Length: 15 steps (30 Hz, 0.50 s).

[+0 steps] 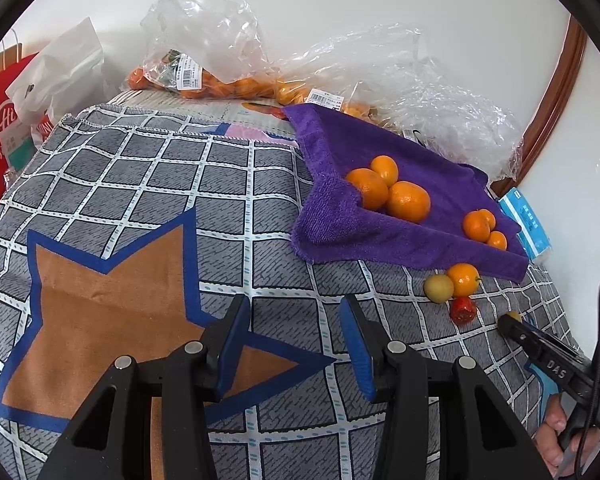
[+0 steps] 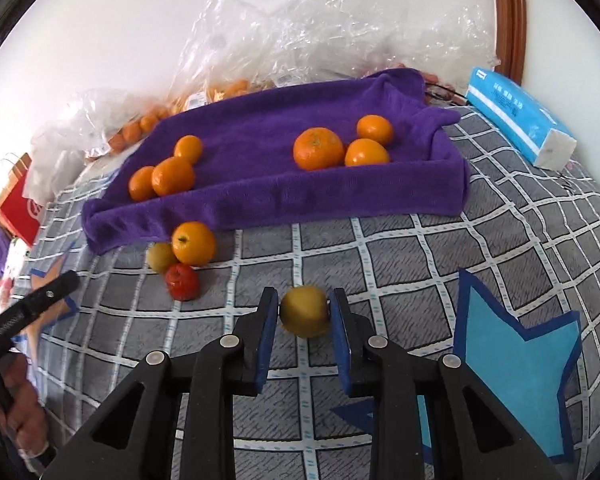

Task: Organize fruits
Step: 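Lower the right gripper onto a small yellow fruit and close it, then lower the left gripper onto a small yellow-green fruit and close it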

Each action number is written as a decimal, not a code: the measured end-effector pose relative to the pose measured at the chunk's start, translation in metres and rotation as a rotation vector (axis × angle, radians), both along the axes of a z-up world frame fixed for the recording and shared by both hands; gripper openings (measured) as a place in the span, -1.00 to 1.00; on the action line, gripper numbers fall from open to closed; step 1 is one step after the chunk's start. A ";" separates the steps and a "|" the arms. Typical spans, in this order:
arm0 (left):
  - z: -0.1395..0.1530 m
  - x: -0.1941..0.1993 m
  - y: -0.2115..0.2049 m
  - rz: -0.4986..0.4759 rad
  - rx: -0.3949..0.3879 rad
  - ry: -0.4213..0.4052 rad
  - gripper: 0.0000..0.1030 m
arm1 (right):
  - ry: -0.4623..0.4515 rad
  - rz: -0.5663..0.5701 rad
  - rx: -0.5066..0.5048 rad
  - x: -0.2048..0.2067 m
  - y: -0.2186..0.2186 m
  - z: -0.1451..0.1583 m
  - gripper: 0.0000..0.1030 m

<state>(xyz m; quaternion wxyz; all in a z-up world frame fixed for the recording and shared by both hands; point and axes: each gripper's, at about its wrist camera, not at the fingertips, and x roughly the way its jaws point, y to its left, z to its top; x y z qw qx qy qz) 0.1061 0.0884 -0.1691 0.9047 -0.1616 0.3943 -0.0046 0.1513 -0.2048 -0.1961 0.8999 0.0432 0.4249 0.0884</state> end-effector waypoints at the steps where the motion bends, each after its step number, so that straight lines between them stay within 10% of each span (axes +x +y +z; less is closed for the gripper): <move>1: 0.000 0.000 0.000 0.000 0.000 0.000 -0.16 | 0.004 -0.002 -0.004 0.002 0.002 -0.002 -0.40; 15: 0.000 0.001 -0.005 -0.031 -0.006 0.005 -0.16 | -0.090 0.012 -0.051 -0.009 0.001 0.007 -0.48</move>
